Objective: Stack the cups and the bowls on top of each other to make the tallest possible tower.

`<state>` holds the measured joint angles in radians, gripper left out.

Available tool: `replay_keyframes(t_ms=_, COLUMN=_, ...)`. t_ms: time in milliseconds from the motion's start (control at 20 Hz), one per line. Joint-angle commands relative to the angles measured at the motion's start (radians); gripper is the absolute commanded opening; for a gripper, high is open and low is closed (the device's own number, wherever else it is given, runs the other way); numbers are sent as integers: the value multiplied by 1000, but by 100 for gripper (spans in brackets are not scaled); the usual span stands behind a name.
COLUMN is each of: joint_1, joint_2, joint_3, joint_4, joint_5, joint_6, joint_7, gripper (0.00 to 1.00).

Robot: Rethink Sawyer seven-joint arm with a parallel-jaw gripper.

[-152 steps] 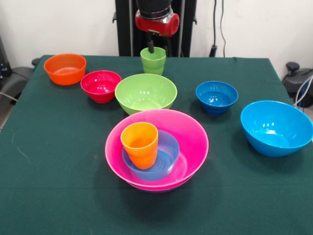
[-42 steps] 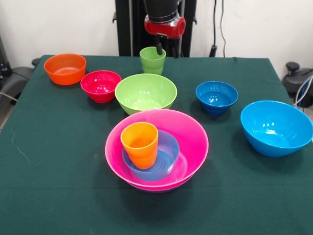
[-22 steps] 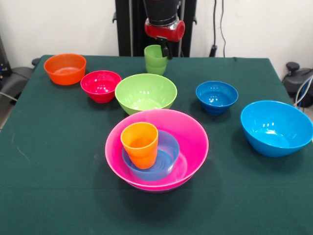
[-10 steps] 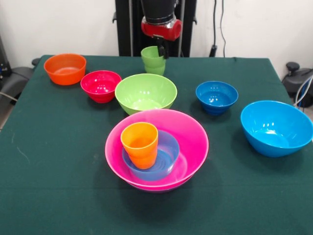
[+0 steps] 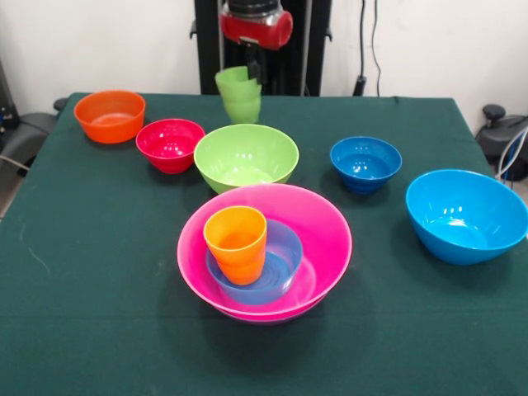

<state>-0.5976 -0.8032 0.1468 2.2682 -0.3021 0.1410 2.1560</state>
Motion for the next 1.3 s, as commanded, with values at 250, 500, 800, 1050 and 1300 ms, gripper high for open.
replay_keyframes(t_ms=250, joint_1=13, joint_2=-120, joint_3=66, joint_4=-27, joint_5=20, joint_6=168, joint_7=22, gripper=0)
replay_keyframes(t_ms=500, joint_1=12, joint_2=-120, joint_3=70, joint_4=-28, joint_5=20, joint_6=171, joint_7=26, gripper=0)
replay_keyframes(t_ms=800, joint_1=29, joint_2=-170, joint_3=81, joint_4=-37, joint_5=38, joint_6=220, joint_7=14, gripper=0)
replay_keyframes(t_ms=1050, joint_1=42, joint_2=-207, joint_3=93, joint_4=-57, joint_5=60, joint_6=269, joint_7=1, gripper=0)
replay_keyframes(t_ms=1300, joint_1=33, joint_2=-245, joint_3=121, joint_4=-78, joint_5=83, joint_6=332, joint_7=-32, gripper=0)
